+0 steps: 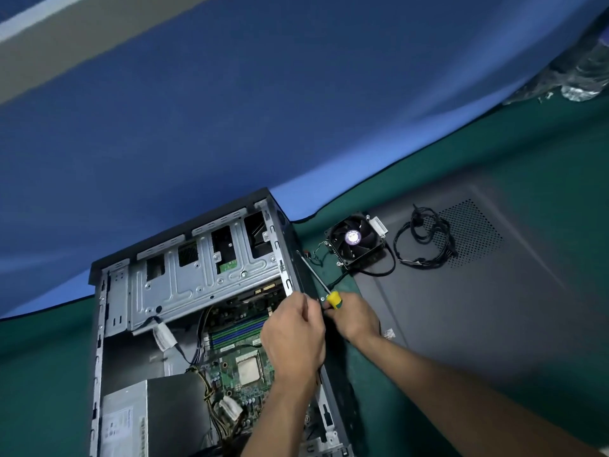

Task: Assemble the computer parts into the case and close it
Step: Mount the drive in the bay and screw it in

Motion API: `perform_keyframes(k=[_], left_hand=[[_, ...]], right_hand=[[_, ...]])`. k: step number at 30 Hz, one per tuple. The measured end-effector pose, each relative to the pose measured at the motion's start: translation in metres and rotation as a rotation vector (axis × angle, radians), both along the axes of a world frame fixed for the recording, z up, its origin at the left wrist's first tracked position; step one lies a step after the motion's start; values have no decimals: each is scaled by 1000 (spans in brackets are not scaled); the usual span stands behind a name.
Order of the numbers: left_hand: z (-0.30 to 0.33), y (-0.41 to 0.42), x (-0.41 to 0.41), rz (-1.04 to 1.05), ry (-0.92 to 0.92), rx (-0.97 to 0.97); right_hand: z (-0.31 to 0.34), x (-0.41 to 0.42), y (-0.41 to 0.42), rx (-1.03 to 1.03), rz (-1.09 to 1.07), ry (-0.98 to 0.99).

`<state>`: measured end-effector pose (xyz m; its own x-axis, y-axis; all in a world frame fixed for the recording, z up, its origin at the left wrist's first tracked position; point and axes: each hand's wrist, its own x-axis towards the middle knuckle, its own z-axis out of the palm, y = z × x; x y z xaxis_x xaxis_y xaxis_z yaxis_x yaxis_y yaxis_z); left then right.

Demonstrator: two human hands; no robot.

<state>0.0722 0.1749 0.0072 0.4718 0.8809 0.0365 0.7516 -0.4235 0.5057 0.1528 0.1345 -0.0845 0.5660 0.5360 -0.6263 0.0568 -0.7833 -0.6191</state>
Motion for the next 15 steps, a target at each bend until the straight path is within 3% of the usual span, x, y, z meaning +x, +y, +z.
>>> perform_keyframes(k=[9, 15], left_hand=[[-1, 1, -1, 3, -30, 25], [-4, 1, -2, 4, -37, 28]], right_hand=[[-4, -8, 2, -58, 77, -198], [-5, -11, 6, -60, 53, -208]])
